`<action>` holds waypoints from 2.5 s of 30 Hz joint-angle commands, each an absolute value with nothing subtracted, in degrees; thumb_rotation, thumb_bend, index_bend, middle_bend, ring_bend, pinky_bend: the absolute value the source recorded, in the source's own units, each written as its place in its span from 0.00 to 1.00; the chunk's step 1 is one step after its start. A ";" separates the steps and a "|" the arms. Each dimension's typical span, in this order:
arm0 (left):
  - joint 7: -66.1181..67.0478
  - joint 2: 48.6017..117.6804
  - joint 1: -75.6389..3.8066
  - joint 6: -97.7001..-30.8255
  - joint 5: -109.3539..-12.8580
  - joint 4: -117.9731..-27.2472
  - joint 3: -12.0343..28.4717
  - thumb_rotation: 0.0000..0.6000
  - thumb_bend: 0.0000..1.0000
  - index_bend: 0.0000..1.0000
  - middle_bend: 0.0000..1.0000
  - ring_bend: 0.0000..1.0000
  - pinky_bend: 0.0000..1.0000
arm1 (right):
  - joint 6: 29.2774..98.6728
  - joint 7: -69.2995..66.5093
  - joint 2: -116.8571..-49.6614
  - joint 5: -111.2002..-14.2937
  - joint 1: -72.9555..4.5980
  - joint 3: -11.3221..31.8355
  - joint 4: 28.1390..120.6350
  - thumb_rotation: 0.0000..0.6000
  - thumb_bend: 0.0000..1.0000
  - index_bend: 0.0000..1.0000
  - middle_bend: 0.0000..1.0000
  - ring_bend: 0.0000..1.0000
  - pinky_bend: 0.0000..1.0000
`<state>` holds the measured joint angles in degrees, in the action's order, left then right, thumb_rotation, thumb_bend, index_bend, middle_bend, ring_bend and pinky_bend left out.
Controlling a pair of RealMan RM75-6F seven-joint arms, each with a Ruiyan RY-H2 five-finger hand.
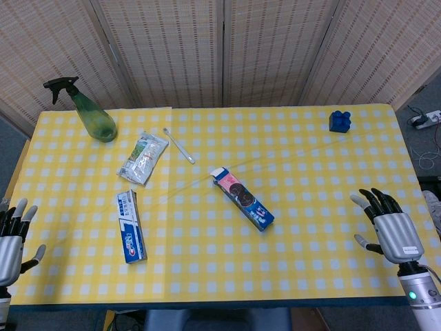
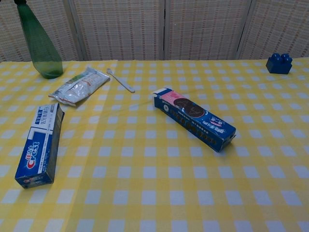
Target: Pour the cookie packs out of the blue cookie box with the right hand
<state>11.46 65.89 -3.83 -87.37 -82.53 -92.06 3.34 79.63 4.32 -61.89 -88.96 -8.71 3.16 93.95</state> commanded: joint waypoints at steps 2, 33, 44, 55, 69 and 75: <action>11.64 66.04 -3.69 -87.56 -82.87 -92.11 3.19 1.00 0.32 0.06 0.00 0.00 0.00 | 79.56 4.24 -61.67 -89.05 -8.91 3.15 94.18 1.00 0.14 0.18 0.13 0.06 0.13; 11.39 65.33 -2.49 -88.80 -83.99 -93.42 2.57 1.00 0.32 0.08 0.00 0.00 0.00 | 59.66 12.17 -74.20 -88.73 -27.92 7.39 95.85 1.00 0.14 0.16 0.11 0.04 0.13; 10.63 65.48 -2.57 -88.09 -84.11 -92.89 2.39 1.00 0.32 0.10 0.00 0.00 0.00 | 55.09 15.60 -84.13 -82.86 -32.26 7.82 90.45 1.00 0.06 0.08 0.00 0.00 0.01; 9.73 65.89 -2.64 -87.16 -83.59 -91.83 2.33 1.00 0.32 0.10 0.00 0.00 0.00 | 54.25 13.84 -91.70 -81.15 -35.47 8.28 81.98 1.00 0.05 0.06 0.00 0.00 0.00; 10.48 66.11 -3.54 -85.91 -83.54 -92.24 2.60 1.00 0.32 0.10 0.00 0.00 0.00 | 55.32 9.76 -93.45 -78.61 -35.49 8.37 73.83 1.00 0.06 0.06 0.00 0.00 0.00; 11.59 66.22 -4.01 -85.32 -83.68 -93.02 2.55 1.00 0.32 0.11 0.00 0.00 0.00 | 55.93 6.37 -92.02 -76.39 -34.53 9.42 70.51 1.00 0.09 0.06 0.00 0.00 0.00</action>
